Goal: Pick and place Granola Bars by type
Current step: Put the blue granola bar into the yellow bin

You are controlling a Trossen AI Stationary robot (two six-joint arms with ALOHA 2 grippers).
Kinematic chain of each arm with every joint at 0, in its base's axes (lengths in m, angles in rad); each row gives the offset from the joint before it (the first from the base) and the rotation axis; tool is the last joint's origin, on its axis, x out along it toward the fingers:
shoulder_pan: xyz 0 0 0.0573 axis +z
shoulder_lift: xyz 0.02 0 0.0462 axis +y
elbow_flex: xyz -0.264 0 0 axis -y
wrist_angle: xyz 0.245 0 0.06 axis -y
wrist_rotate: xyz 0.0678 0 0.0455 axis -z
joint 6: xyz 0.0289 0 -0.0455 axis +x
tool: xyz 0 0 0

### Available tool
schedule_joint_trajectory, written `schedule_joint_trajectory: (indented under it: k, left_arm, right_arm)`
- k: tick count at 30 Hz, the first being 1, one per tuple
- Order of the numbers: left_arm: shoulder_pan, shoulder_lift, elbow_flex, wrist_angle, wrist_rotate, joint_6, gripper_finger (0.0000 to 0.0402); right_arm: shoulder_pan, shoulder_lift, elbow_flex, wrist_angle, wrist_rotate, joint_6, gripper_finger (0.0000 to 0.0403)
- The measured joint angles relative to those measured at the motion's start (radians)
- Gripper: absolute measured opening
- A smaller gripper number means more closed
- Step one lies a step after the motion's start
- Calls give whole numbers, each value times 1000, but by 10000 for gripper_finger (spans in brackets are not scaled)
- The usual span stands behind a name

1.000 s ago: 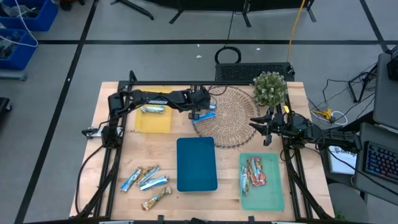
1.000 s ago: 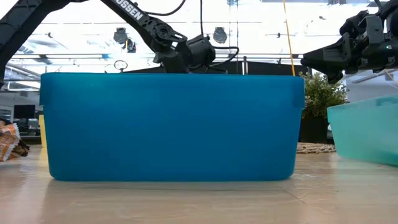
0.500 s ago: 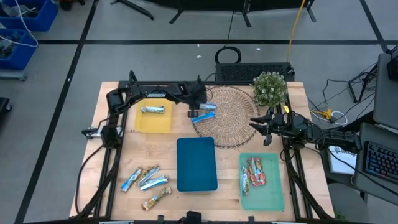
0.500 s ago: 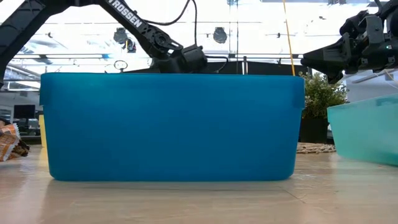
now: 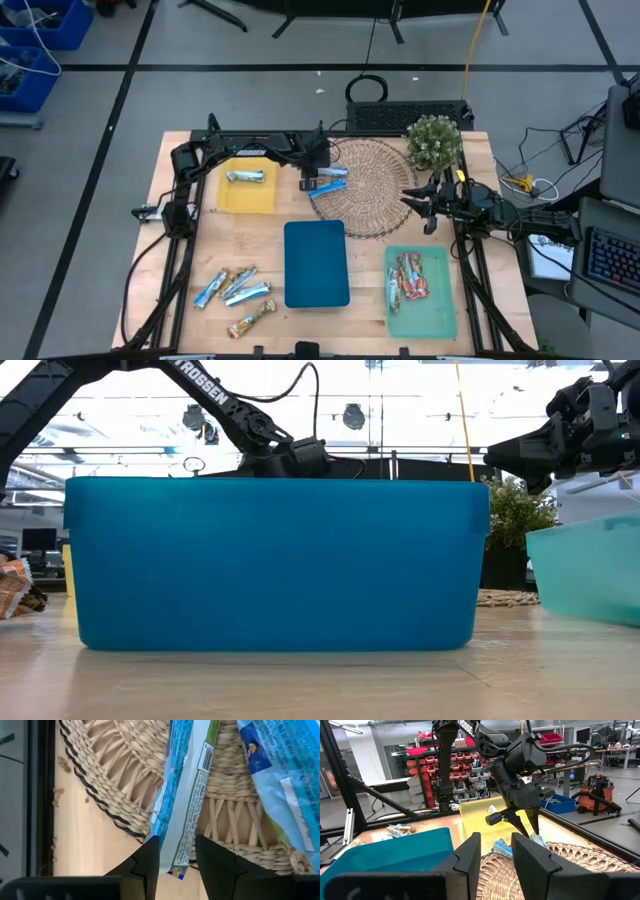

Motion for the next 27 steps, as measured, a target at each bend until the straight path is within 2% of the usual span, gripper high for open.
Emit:
schedule_joint_trajectory:
  k: [15,22,27]
  left_arm:
    - [0,0,0,-52,47,-98,131]
    - [-1,0,0,-79,154,-105,131]
    - [-2,0,0,-79,146,-115,131]
  right_arm:
    - [0,0,0,0,0,0,100]
    - [0,0,0,0,0,0,100]
    - [0,0,0,0,0,0,100]
